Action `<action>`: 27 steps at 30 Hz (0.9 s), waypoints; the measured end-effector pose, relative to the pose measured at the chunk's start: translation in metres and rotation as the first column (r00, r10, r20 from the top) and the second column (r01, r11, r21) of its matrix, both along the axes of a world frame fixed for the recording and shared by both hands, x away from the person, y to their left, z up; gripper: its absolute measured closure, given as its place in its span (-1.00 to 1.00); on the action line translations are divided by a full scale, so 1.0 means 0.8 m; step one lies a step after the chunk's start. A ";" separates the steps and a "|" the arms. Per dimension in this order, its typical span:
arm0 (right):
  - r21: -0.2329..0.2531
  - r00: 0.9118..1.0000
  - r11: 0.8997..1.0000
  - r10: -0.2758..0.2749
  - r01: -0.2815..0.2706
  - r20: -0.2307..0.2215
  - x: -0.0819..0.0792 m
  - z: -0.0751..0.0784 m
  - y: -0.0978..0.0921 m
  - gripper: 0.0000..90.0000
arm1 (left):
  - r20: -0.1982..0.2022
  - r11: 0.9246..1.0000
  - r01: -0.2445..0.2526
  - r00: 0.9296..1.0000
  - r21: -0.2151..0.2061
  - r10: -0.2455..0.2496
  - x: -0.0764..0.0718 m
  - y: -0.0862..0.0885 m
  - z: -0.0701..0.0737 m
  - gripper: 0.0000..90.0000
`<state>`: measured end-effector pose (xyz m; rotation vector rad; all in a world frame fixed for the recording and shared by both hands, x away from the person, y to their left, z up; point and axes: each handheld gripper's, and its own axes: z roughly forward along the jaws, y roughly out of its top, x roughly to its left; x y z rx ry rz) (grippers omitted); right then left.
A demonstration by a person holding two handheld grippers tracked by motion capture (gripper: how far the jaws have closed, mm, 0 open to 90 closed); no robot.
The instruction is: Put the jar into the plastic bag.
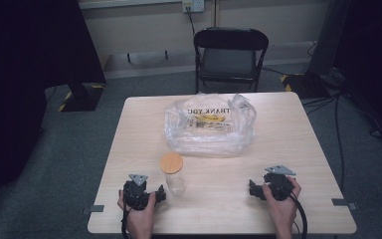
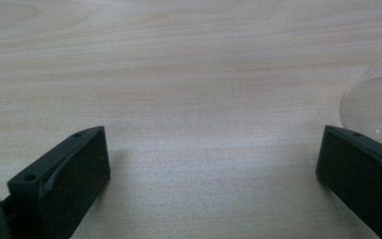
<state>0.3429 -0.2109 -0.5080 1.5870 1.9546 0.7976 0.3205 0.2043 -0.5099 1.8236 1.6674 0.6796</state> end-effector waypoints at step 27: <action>0.000 1.000 1.000 0.000 0.000 0.000 0.000 0.000 0.000 -1.00 | 0.142 0.993 0.041 0.990 -0.109 -0.025 -0.024 0.009 0.028 -0.94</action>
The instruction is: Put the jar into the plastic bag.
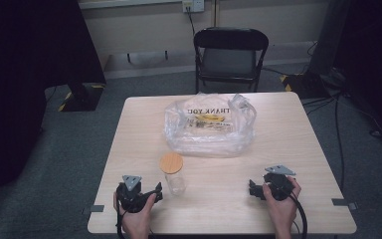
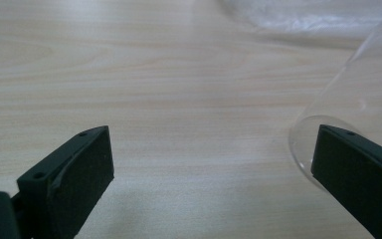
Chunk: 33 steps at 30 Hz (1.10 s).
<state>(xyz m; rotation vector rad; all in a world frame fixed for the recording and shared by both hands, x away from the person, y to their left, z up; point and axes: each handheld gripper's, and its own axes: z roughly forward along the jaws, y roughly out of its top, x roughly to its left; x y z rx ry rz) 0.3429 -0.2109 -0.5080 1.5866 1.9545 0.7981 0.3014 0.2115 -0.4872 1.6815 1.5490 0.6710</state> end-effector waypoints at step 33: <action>0.000 1.000 1.000 0.000 0.000 0.000 0.000 0.000 0.000 -1.00 | 0.178 0.967 0.251 0.954 -0.037 -0.241 -0.043 -0.040 0.063 -0.96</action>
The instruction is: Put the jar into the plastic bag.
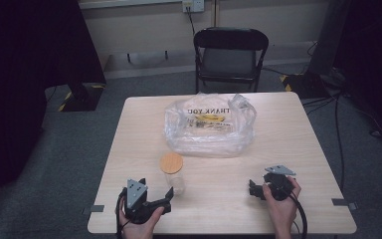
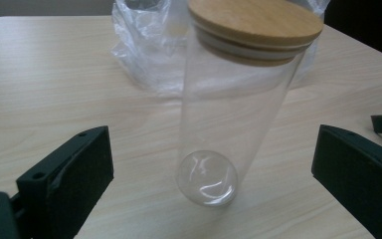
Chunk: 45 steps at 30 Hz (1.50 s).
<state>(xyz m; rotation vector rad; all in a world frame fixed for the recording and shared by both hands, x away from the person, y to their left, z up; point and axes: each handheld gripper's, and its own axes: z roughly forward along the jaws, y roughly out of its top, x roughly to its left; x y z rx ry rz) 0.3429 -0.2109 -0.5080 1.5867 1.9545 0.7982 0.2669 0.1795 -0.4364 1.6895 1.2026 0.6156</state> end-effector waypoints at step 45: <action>0.000 1.000 1.000 0.000 0.000 0.000 0.000 0.000 0.000 -1.00 | -0.113 0.990 0.085 0.991 0.116 -0.072 0.081 -0.042 0.009 -0.45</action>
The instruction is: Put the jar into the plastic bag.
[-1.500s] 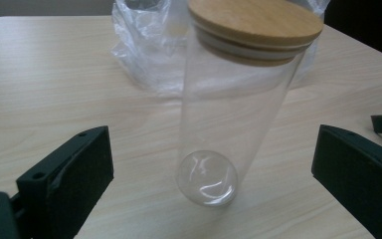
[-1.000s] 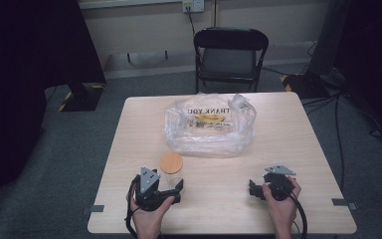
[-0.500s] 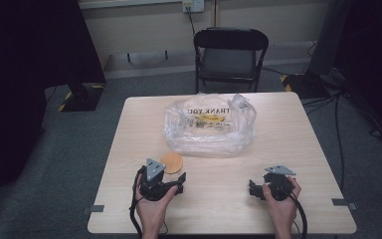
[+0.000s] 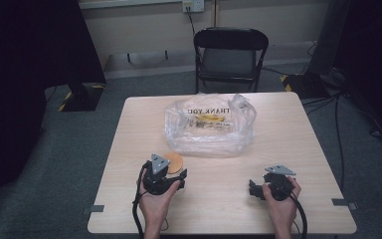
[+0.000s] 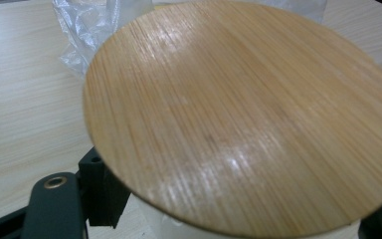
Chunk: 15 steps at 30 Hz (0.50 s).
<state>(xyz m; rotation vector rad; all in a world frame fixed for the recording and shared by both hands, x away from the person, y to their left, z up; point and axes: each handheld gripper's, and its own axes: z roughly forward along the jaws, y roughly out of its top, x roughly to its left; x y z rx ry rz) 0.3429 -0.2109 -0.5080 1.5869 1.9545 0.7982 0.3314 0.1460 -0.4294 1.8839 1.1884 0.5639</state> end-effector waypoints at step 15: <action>0.000 1.000 1.000 0.000 0.000 0.000 0.000 0.000 0.000 -1.00 | 0.011 1.000 -0.019 1.000 -0.002 0.019 -0.002 0.002 0.001 -0.42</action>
